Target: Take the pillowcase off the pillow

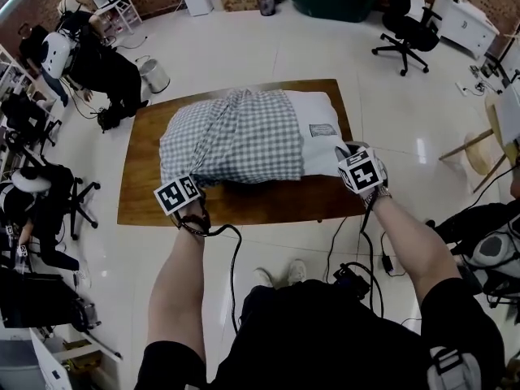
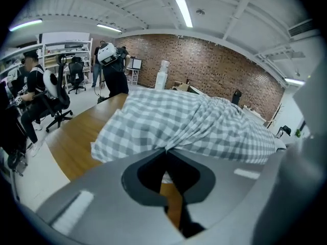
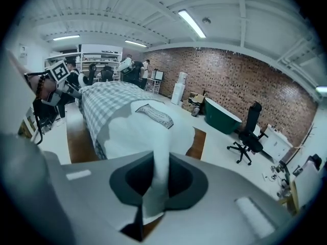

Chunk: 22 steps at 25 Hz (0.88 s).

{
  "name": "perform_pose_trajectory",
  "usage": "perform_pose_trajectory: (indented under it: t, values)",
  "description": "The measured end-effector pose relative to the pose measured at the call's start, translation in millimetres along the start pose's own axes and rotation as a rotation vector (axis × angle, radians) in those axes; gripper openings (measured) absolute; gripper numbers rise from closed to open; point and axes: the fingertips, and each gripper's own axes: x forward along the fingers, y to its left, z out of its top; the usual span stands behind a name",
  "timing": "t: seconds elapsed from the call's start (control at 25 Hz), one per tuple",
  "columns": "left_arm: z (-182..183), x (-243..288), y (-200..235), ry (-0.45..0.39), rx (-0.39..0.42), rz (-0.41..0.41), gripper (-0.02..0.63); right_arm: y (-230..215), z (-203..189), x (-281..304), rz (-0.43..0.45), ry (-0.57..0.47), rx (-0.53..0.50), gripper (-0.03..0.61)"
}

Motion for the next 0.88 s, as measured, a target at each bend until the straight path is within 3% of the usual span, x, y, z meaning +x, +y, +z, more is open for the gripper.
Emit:
perform_pose_trajectory:
  t: [0.4,0.6,0.76,0.88]
  values:
    - [6.0,-14.6,42.6,-0.007,-0.071,0.038,0.006,-23.7,-6.4,-7.5,-0.042,0.008,0.027,0.031]
    - [-12.6,-12.7,45.8,0.017,-0.051,0.035,0.008,-7.5,-23.2,-8.2,-0.024,0.017,-0.029,0.041]
    - [-6.9,-29.0,26.9,0.039,-0.067,-0.028,0.009,5.9,-4.6,-21.3,0.041,-0.089,-0.118,0.152]
    - [7.1,-44.0,8.3,0.026,-0.058,-0.095,0.023,4.4,4.4,-36.3,0.093,-0.139,-0.111,0.206]
